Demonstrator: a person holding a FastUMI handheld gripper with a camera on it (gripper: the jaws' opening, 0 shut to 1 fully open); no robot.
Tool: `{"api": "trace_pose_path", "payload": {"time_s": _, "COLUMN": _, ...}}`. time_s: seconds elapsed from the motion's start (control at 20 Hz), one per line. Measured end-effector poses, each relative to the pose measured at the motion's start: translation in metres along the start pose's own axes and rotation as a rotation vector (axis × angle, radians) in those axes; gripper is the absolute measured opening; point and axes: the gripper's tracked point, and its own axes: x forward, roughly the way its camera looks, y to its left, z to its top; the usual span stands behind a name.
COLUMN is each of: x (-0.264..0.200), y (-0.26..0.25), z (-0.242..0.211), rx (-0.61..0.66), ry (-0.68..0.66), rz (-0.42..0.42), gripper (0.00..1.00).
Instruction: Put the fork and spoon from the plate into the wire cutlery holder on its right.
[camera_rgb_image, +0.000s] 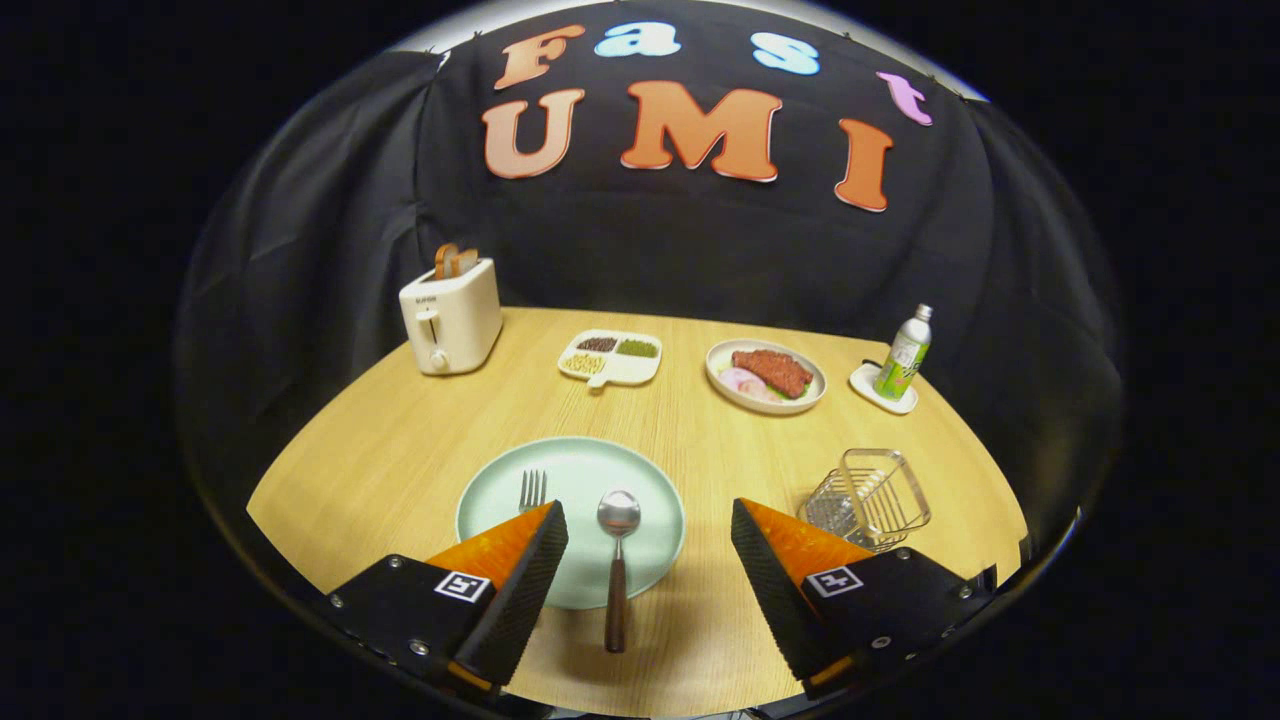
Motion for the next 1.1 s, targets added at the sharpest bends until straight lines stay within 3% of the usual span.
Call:
{"api": "trace_pose_path", "payload": {"time_s": 0.35, "x": 0.026, "y": 0.015, "z": -0.033, "rx": -0.094, "ry": 0.187, "rz": 0.031, "gripper": 0.89}}
{"api": "trace_pose_path", "payload": {"time_s": 0.5, "x": 0.033, "y": 0.021, "z": -0.041, "rx": -0.088, "ry": 0.259, "rz": 0.053, "gripper": 0.71}}
{"api": "trace_pose_path", "payload": {"time_s": 1.1, "x": 0.047, "y": 0.022, "z": -0.075, "rx": -0.103, "ry": 0.404, "rz": 0.053, "gripper": 0.37}}
